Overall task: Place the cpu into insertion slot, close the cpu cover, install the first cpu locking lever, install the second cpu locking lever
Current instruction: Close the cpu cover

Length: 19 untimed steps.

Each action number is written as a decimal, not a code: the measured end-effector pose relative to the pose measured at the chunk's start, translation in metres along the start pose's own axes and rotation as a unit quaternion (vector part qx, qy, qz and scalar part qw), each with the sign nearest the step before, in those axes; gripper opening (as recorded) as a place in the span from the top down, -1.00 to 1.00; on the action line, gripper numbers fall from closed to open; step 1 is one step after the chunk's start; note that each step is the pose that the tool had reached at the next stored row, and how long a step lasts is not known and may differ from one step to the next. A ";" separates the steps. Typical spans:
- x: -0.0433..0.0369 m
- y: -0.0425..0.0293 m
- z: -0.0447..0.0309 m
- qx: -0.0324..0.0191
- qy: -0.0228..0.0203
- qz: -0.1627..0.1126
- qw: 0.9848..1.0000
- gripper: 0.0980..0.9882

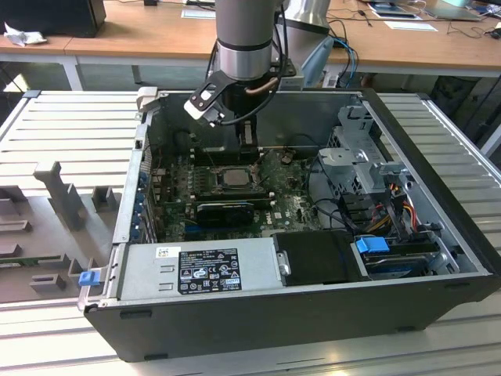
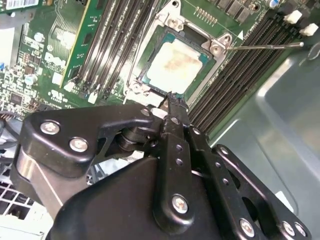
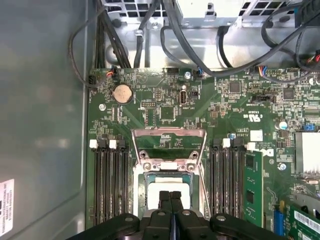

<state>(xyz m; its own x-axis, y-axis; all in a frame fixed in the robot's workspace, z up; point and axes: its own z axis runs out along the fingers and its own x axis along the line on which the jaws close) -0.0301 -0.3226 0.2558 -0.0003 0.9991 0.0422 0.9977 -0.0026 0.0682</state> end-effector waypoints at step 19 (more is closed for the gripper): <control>0.0009 0.0241 -0.0108 0.000 0.000 0.000 1.000 0.98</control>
<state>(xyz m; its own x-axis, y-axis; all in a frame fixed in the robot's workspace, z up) -0.0069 -0.3222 0.2682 -0.0003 0.9991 0.0420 0.9977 -0.0026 0.0680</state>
